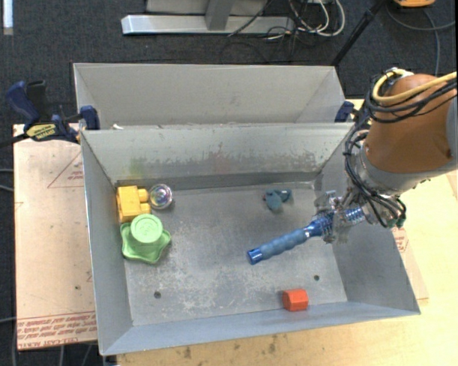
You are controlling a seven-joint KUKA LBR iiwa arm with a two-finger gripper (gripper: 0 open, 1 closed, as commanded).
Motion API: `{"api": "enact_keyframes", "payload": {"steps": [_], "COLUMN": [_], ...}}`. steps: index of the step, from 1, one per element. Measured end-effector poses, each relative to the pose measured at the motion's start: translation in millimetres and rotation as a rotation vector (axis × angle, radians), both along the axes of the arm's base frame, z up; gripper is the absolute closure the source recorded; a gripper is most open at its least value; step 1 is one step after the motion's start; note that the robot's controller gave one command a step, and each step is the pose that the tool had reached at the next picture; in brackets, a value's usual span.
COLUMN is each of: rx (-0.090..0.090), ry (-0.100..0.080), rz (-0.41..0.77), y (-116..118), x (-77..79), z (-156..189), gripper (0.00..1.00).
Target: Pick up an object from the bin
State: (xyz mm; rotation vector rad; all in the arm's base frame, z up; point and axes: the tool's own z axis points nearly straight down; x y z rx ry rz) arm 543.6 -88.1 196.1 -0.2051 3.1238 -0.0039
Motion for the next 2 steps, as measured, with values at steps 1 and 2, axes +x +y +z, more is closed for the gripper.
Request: {"api": "enact_keyframes", "payload": {"steps": [1,2], "rx": [-0.004,0.001], "ry": [0.005,0.010], "rz": [0.395,0.409], "y": [-53,-28], "x": [14.0,15.5], "z": [60,51], "gripper": [1.00,1.00]}}
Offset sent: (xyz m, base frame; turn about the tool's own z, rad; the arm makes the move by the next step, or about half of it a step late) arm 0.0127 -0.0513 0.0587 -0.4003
